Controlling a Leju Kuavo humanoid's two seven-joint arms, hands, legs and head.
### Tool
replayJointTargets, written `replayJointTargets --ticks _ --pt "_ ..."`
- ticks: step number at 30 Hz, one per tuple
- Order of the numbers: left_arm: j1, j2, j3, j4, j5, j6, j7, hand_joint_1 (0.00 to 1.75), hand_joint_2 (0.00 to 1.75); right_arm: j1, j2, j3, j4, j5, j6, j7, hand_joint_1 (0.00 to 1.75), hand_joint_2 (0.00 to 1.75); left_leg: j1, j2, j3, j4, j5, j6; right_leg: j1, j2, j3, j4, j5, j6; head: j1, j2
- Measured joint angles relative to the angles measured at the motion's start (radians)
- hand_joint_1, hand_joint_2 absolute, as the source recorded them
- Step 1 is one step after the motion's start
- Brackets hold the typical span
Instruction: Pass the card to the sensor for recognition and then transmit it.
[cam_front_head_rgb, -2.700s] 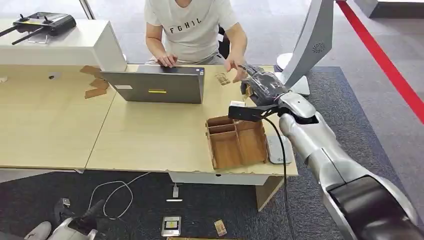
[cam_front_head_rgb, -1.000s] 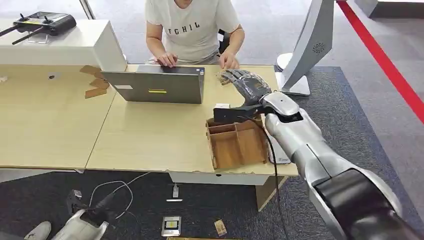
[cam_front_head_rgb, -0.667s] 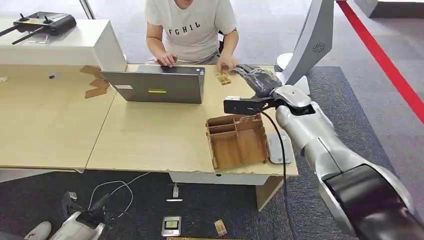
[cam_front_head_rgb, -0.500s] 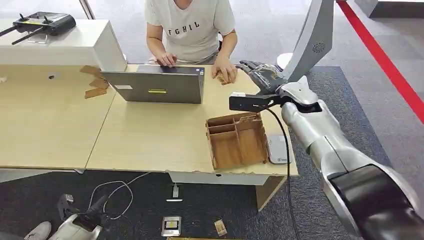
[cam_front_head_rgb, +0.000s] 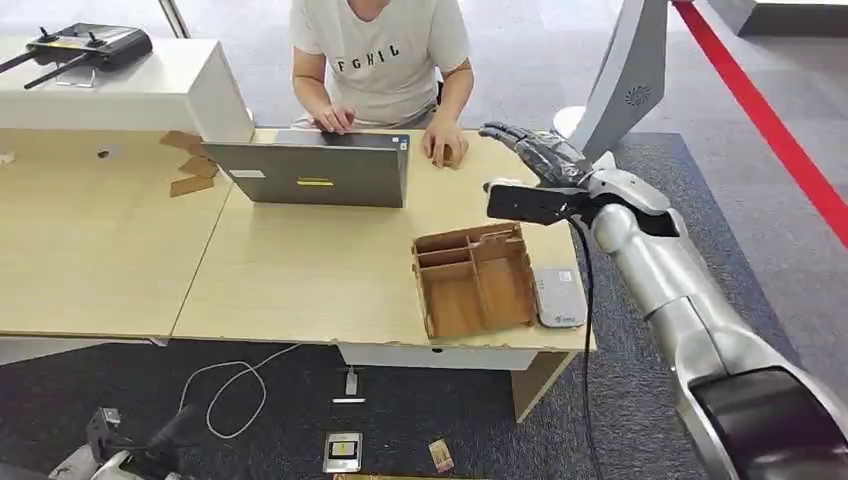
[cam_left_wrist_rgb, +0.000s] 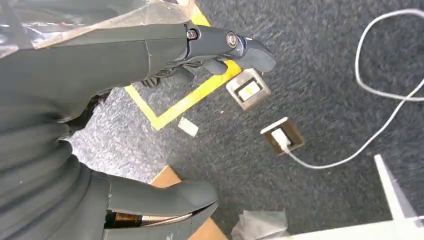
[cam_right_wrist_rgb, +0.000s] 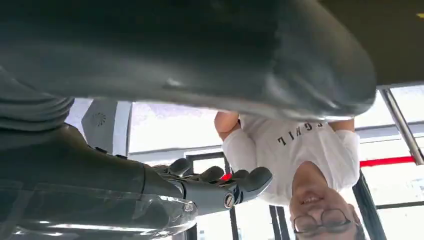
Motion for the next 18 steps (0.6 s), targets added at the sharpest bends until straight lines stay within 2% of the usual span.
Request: replayJointTargets --ticks 4,8,11,14,17,18 --pt "0.003 0.007 0.011 0.000 0.000 -0.002 0.002 0.00 1.75 0.008 -0.028 -0.006 -0.064 -0.013 0.022 0.018 0.00 0.00 0.000 0.000 0.000 0.000 0.000 0.000 0.000 0.000 0.000 0.000 0.000 0.000 0.000 0.000" --pt "0.011 0.016 0.020 0.000 0.003 -0.003 0.018 0.00 1.75 0.003 -0.094 -0.008 -0.136 -0.029 0.107 0.115 0.00 0.00 0.000 0.000 0.000 0.000 0.000 0.000 0.000 -0.001 0.000 0.000 0.000 0.000 0.000 0.000" --pt "0.018 0.026 0.024 0.000 0.003 -0.005 0.027 0.00 1.75 -0.004 -0.148 -0.007 -0.190 -0.040 0.154 0.152 0.00 0.00 0.000 0.000 0.000 0.000 0.000 0.000 0.000 0.000 0.000 0.000 0.000 0.000 0.000 0.000" --pt "0.018 0.031 0.034 0.000 0.003 -0.009 0.044 0.00 1.75 -0.006 -0.207 0.002 -0.257 -0.091 0.244 0.208 0.00 0.00 -0.001 0.000 -0.001 0.000 0.000 0.000 -0.001 -0.001 0.000 0.000 0.000 0.000 0.000 0.000" --pt "0.018 0.041 0.040 0.002 0.000 -0.010 0.069 0.00 1.75 0.003 -0.280 0.011 -0.371 -0.230 0.344 0.332 0.00 0.00 0.000 -0.001 -0.001 0.000 0.000 0.000 0.000 -0.001 0.000 0.000 0.000 0.000 0.000 0.000" --pt "0.018 0.043 0.041 0.002 0.000 -0.010 0.075 0.00 1.75 0.014 -0.301 0.013 -0.423 -0.289 0.353 0.366 0.00 0.00 0.000 -0.001 -0.001 0.000 0.000 0.000 0.000 -0.001 0.000 0.000 0.000 0.000 0.000 0.000"
